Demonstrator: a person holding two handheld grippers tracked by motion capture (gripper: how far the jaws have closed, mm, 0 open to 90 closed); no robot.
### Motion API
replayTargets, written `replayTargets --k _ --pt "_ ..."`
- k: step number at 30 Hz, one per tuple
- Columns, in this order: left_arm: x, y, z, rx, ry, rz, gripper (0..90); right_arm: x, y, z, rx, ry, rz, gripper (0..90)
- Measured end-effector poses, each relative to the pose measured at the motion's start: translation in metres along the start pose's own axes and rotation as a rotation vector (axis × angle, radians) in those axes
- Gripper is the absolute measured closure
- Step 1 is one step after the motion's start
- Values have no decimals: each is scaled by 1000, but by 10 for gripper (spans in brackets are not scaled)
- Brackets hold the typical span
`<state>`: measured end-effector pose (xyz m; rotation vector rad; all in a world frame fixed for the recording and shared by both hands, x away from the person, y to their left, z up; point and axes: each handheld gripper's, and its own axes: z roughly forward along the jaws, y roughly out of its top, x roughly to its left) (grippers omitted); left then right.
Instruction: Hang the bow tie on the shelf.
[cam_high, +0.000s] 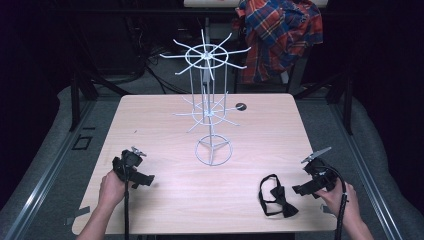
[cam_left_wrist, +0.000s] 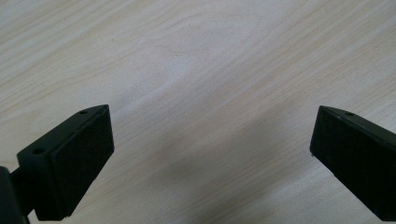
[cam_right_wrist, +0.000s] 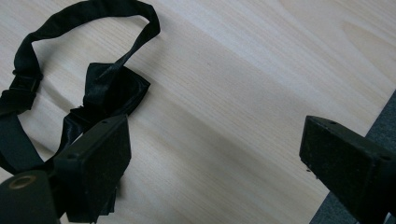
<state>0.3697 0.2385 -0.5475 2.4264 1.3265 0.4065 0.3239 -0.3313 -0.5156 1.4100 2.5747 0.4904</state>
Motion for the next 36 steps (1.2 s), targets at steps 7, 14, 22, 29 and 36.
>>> replayTargets --k 7,14,22,29,36 --pt "1 0 1 6 -6 0 0 1 2 1 16 7 -20 73" --pt "0 0 2 3 -8 4 0 8 7 1 15 22 -35 33" --pt "0 0 3 8 -10 4 0 11 10 0 4 36 -38 4" --pt "0 0 3 10 -12 0 0 14 13 -2 -26 38 -32 0" --pt "0 1 3 12 -12 1 0 22 19 0 -41 72 -36 0"
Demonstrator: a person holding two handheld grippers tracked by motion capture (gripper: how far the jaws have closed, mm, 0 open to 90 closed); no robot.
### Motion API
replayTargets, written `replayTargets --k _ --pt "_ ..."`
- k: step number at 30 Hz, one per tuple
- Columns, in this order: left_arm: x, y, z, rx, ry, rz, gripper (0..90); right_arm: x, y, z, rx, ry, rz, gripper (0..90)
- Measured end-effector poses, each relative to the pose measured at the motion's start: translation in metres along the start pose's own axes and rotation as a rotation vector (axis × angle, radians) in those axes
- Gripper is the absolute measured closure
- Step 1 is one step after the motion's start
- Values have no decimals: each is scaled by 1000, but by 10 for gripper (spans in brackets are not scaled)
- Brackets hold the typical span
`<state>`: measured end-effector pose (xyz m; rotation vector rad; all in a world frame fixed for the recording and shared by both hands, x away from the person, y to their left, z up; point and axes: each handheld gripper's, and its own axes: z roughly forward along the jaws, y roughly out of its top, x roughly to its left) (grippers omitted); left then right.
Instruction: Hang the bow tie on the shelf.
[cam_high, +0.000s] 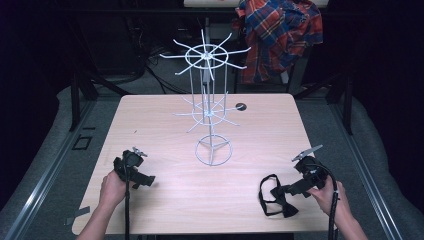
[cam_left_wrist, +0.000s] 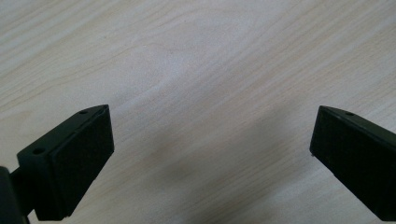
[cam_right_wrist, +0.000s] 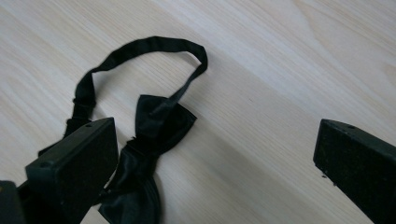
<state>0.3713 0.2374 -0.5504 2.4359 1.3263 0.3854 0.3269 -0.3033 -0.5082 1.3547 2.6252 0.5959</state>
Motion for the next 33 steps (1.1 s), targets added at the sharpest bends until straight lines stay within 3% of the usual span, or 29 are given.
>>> replayTargets --k 2,3,5,10,12,16,17,18,21,22,26,27,28,30,32,33 --pt "0 0 0 1 -1 1 0 2 3 0 15 -14 -17 0" --pt "0 0 0 1 -1 1 0 3 3 3 4 13 -6 0" --pt "0 0 1 4 -3 1 0 6 5 6 10 23 -11 3" --pt "-1 1 2 5 -3 3 0 8 8 9 36 19 -27 29" --pt "-1 1 2 6 -3 4 0 11 9 14 27 53 -15 78" --pt "-1 1 2 12 -3 4 0 13 7 19 25 55 15 151" --pt "-1 1 2 12 -3 4 0 11 8 19 49 71 5 192" --pt "-1 1 2 14 -3 5 0 11 8 20 75 58 6 230" --pt "-1 1 2 15 -3 5 0 12 8 23 78 57 12 248" --pt "-1 1 2 17 -2 6 0 14 7 27 93 66 20 302" --pt "-1 1 2 18 -3 7 0 16 7 32 126 56 30 362" --pt "-1 1 2 19 -4 8 0 19 4 37 88 55 71 373" --pt "-1 1 2 19 -4 8 0 17 7 35 146 59 31 387" --pt "-1 1 2 20 -4 9 0 18 7 36 148 55 43 398" --pt "-1 1 2 25 -3 13 0 18 7 38 175 32 22 449" --pt "-1 1 2 23 -3 10 0 23 4 42 122 48 96 462"
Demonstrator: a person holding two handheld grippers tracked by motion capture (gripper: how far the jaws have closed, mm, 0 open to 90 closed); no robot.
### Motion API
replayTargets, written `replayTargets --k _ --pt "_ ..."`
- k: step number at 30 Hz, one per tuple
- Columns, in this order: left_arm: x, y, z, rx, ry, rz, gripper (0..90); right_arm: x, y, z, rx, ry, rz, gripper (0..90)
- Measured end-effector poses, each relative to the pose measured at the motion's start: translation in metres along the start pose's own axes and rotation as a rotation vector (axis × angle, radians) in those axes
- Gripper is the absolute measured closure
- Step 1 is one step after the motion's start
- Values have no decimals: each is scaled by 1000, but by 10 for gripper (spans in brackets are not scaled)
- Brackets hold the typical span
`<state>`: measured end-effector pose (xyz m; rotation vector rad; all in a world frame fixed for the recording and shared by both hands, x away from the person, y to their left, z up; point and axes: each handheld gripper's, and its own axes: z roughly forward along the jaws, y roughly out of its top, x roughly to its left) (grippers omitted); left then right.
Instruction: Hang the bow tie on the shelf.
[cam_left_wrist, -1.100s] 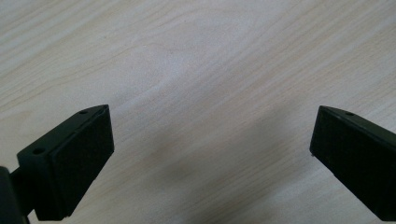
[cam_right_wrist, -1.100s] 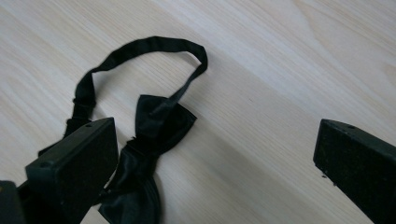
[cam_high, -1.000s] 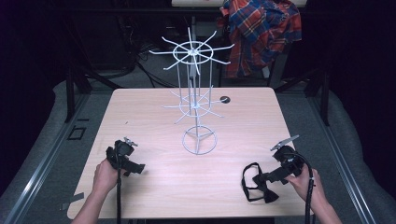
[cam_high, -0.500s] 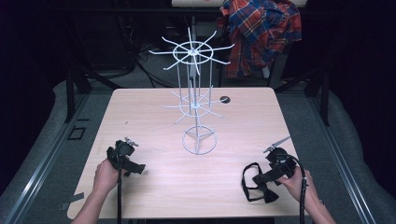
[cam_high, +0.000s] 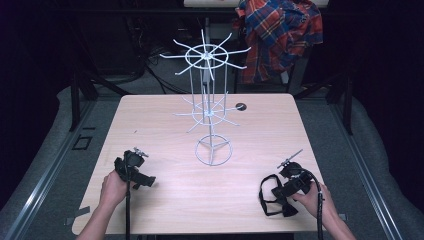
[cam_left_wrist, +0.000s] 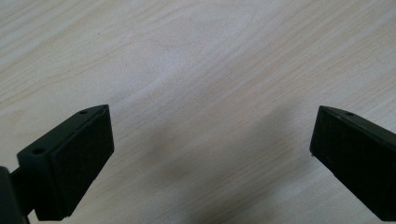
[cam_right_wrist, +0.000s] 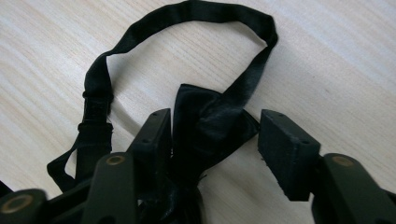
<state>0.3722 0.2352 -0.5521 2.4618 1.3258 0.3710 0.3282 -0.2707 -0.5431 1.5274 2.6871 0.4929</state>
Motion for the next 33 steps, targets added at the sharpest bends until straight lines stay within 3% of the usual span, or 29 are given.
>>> replayTargets --k 2,3,5,6,7,16,17,20,24,26,27,30,31,32,33 --pt "0 0 0 0 1 1 0 -1 1 0 11 -9 -28 474" --pt "0 0 0 -2 4 1 0 -3 2 -3 50 -22 -56 515" --pt "0 0 0 -2 5 1 0 -3 3 -4 53 -23 -69 552" --pt "0 0 1 0 3 -1 0 -2 3 -5 70 -22 -61 570" --pt "0 0 1 1 3 0 0 -2 2 -3 48 -17 -56 583" --pt "-1 0 1 8 3 4 0 -1 3 -2 83 -34 -85 678" --pt "-1 0 2 10 7 9 0 -1 2 -2 79 -31 -87 736" --pt "-1 0 2 14 3 14 0 0 1 -1 61 -20 -76 743" --pt "-2 0 2 10 5 13 0 0 1 -3 66 -24 -96 748" --pt "-1 0 2 12 6 16 0 2 0 -5 39 -35 -103 748" --pt "-1 0 2 14 7 17 0 2 1 -9 45 -49 -126 749" --pt "-1 0 1 13 9 18 0 3 0 -16 9 -73 -138 749" --pt "-2 0 1 11 10 18 0 5 -2 -15 -56 -69 -114 749" --pt "-2 0 1 5 11 14 0 5 0 -22 -32 -93 -148 749" --pt "-1 0 1 10 11 18 0 5 0 -25 -49 -97 -154 749"
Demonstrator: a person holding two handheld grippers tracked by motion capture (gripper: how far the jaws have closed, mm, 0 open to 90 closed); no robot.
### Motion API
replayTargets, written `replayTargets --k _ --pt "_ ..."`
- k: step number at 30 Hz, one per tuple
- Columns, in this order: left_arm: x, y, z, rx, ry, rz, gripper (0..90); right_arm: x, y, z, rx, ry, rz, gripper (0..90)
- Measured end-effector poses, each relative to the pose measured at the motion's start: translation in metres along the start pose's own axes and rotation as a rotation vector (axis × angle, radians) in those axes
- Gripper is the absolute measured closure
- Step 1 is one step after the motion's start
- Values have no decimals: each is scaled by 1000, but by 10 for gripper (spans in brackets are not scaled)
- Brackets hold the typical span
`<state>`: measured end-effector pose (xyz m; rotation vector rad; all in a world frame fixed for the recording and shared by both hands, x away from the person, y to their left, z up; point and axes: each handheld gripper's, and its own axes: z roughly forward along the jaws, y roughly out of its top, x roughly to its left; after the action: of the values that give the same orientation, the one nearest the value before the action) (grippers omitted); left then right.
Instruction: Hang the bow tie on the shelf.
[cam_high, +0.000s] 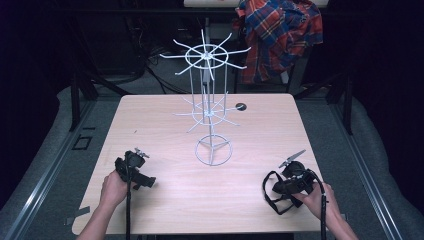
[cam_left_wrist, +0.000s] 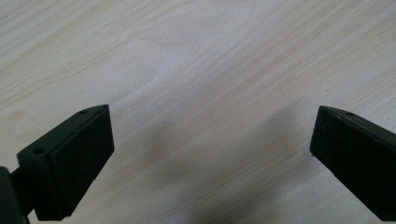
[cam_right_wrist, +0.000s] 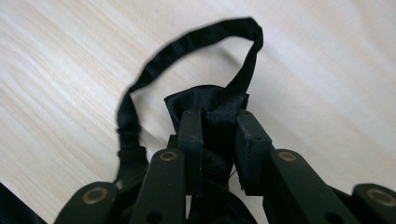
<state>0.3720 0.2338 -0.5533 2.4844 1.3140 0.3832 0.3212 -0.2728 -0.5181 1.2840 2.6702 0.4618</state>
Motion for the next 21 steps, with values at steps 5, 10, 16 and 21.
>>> replayTargets --k 5,10,16,21 --pt "-1 0 0 2 2 0 0 5 3 -15 -57 -49 -38 749" --pt "0 0 0 2 4 1 0 10 7 -21 -86 -66 -58 749" --pt "-1 0 -1 2 2 3 0 14 11 -29 -104 -87 -80 749" --pt "-1 0 -1 1 7 1 0 15 13 -35 -134 -92 -79 749"
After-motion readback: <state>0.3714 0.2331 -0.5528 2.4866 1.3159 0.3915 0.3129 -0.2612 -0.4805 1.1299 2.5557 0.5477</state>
